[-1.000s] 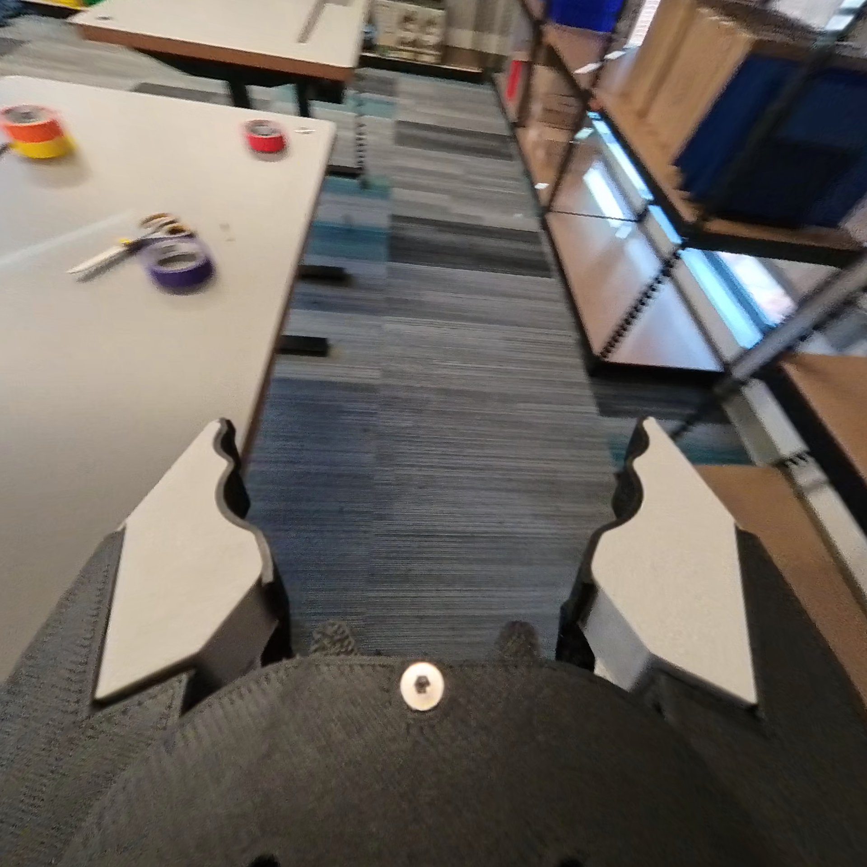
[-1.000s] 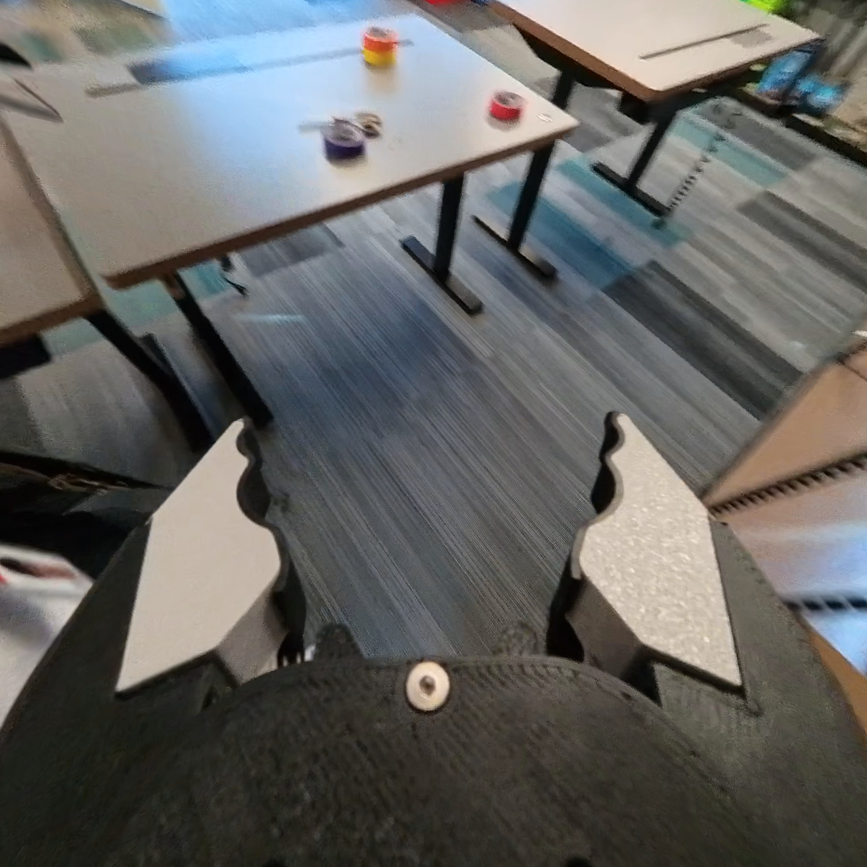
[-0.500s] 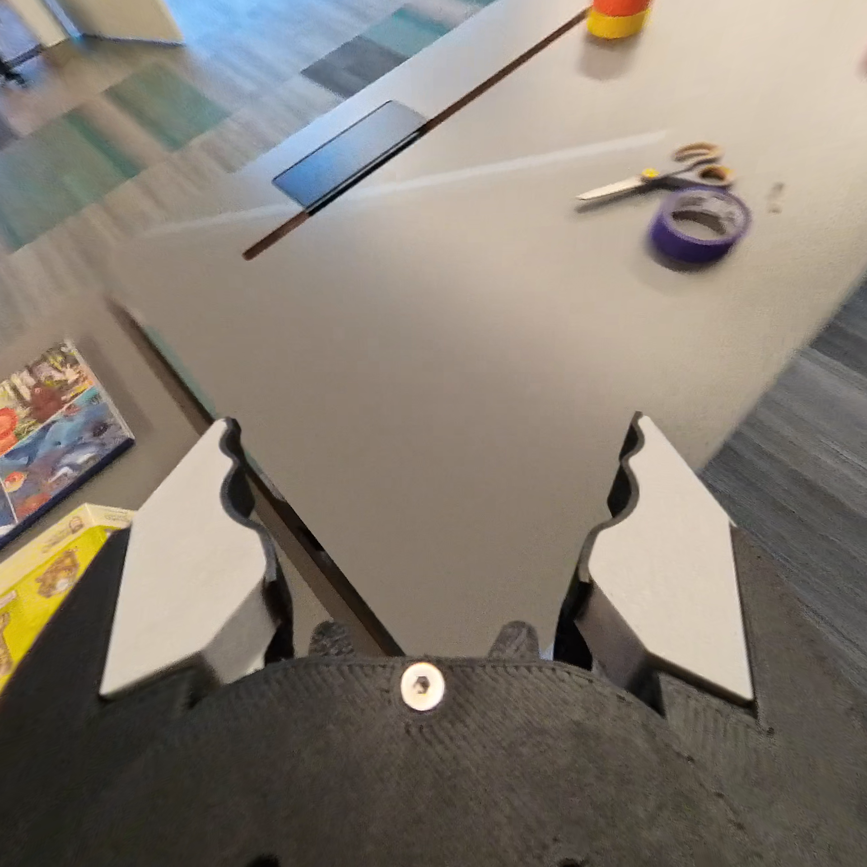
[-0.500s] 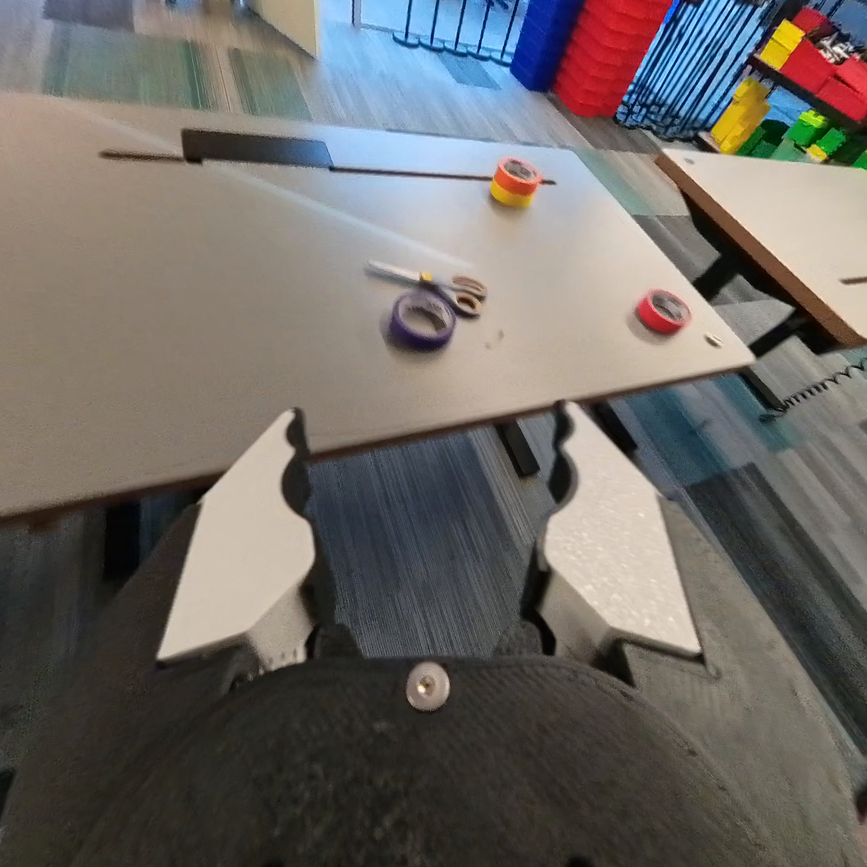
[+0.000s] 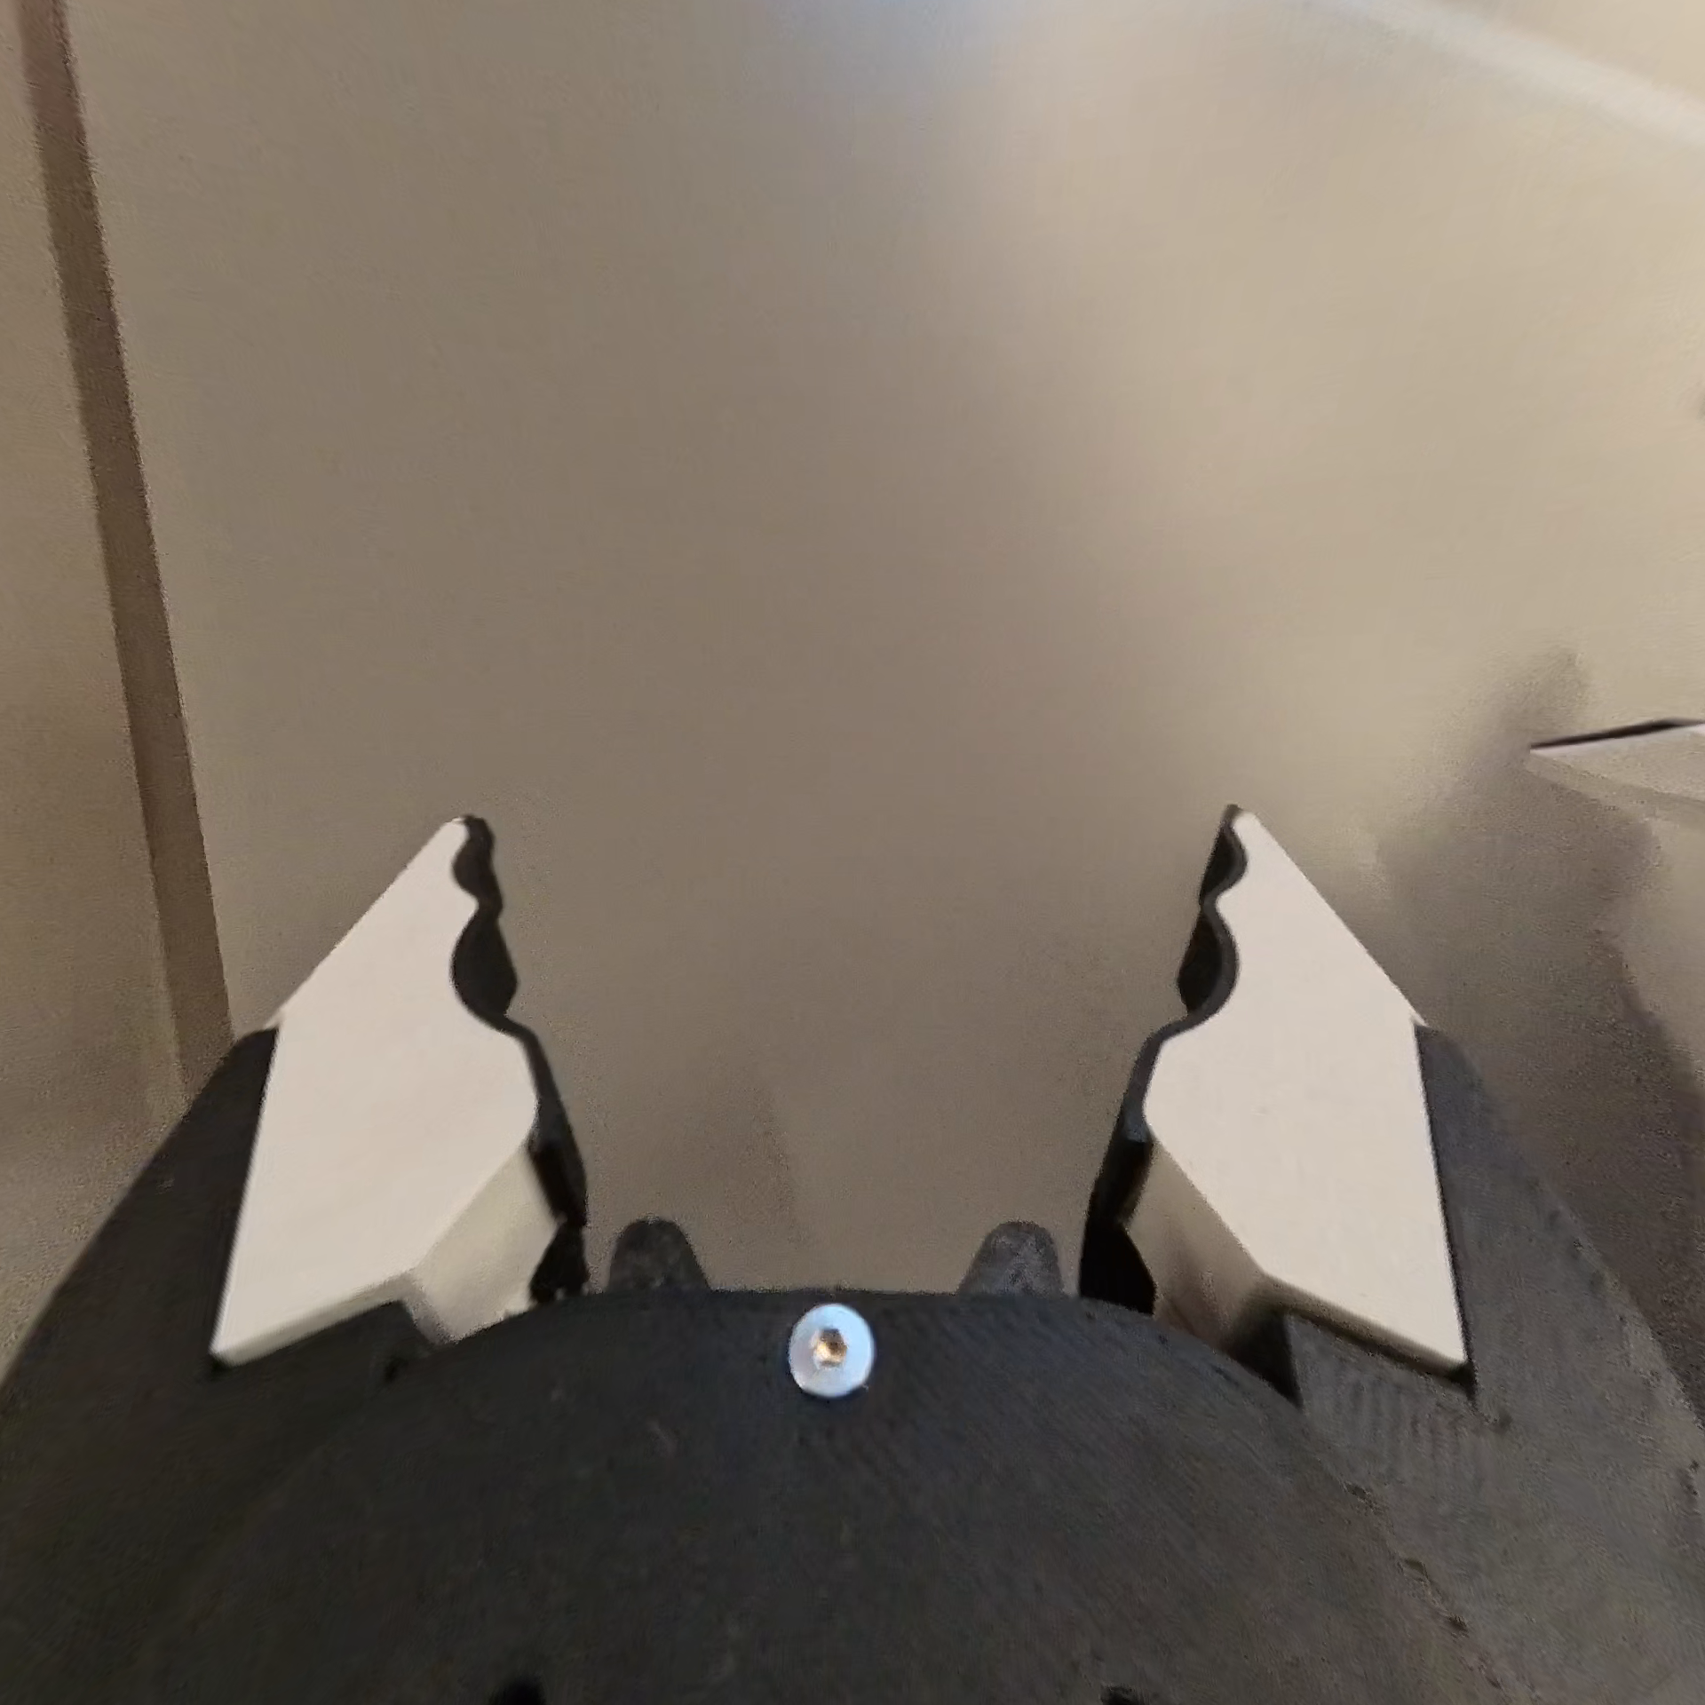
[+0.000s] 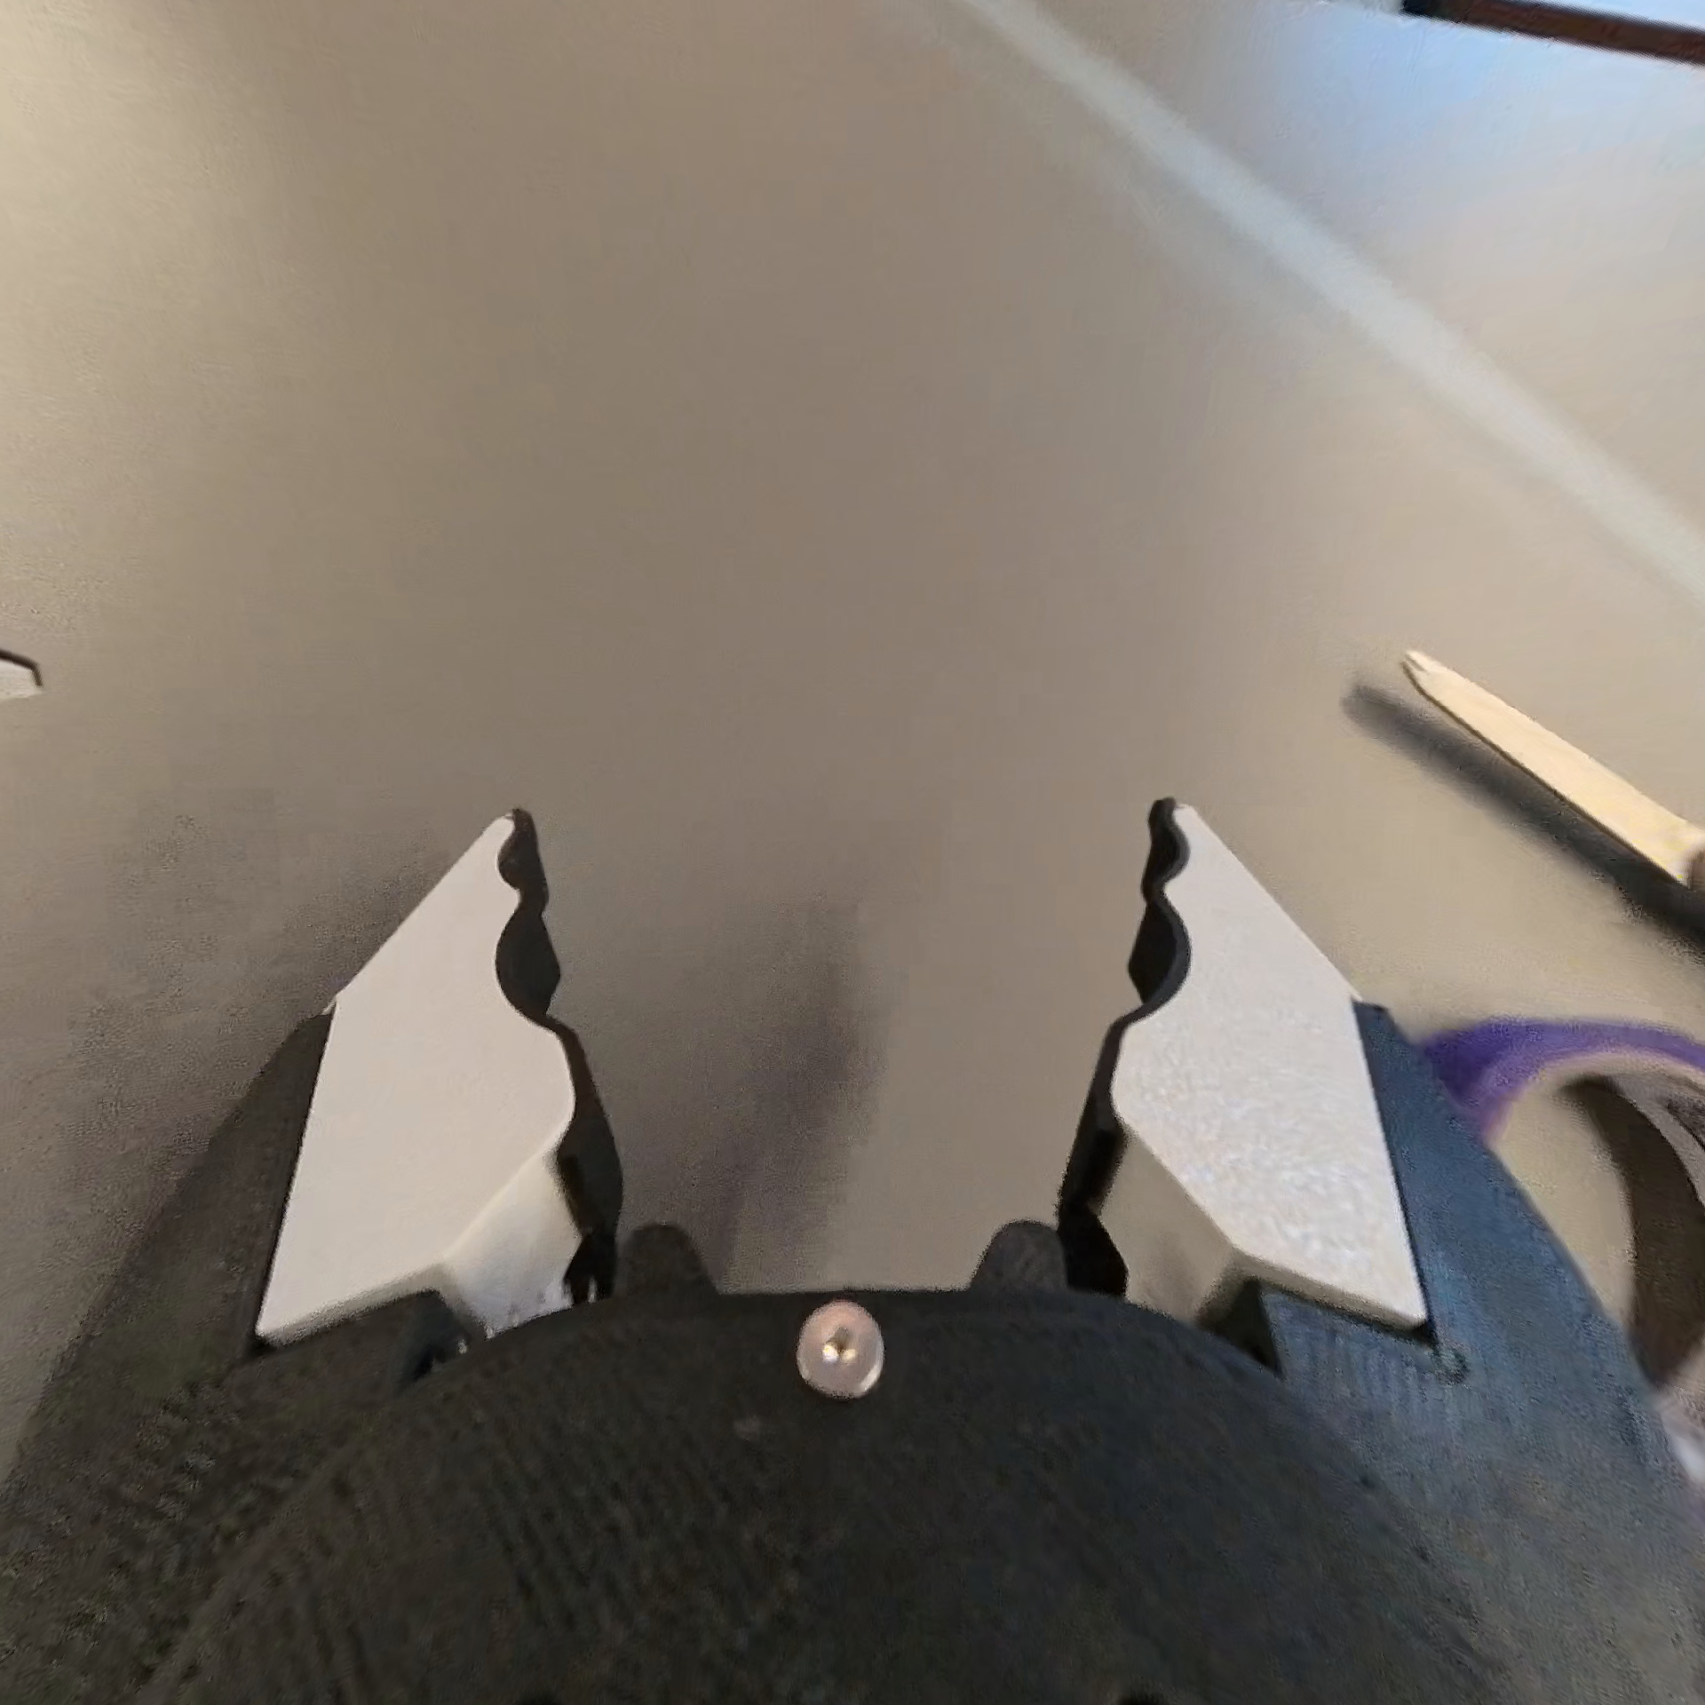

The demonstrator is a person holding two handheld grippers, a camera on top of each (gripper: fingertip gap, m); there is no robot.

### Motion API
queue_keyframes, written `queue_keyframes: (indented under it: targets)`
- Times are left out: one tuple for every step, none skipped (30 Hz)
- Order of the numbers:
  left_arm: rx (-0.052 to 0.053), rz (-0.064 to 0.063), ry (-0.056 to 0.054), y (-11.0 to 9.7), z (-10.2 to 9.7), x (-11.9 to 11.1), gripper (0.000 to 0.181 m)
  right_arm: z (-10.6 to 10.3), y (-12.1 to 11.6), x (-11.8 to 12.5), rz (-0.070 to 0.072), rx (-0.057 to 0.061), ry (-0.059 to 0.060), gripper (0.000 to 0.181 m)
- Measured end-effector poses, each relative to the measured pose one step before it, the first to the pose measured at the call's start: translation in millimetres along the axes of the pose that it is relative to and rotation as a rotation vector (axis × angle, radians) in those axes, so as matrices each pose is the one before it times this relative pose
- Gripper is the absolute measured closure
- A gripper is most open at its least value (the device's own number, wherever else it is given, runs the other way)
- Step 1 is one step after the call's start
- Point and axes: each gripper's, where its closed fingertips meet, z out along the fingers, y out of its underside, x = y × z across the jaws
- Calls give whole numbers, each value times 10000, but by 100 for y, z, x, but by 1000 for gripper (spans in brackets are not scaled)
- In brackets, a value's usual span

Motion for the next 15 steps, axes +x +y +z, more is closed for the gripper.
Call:
queue_keyframes:
  targets:
    - [-71,-314,-270,426,822,-180,28,1088,-30,180,-182,-28,-144,53]
    - [-321,-254,-114,708,757,100,27,897,-71,261,-208,-32,-66,52]
    - [-410,-141,-102,752,728,173,26,733,-171,190,-181,56,-93,51]
    - [-345,-39,-117,651,688,242,24,612,-131,222,-165,72,-58,51]
    - [-262,40,-108,566,608,339,24,546,64,218,-123,-6,-32,51]
    - [-169,144,-151,397,476,329,23,459,266,25,-15,-74,-129,51]
    - [31,278,-226,9,276,282,24,319,205,-291,64,4,-304,50]
    - [-24,243,-79,44,239,488,24,196,235,-348,-17,41,-300,50]
    - [-28,180,-113,10,161,354,24,225,544,-66,-71,-94,-37,50]
    - [131,10,41,-219,45,380,25,195,596,-9,73,-126,6,46]
    - [33,-67,-49,-50,71,106,24,-55,-29,152,106,268,54,44]
    - [97,-94,-56,-72,36,-24,24,-96,87,55,-7,40,7,44]
    - [129,-55,-49,-72,25,-3,24,-16,3,28,13,-3,5,44]
    - [151,-40,-30,-28,-4,12,24,25,-27,74,36,4,58,43]
    - [180,-45,-30,-16,-39,-8,24,14,-11,206,164,-4,166,43]
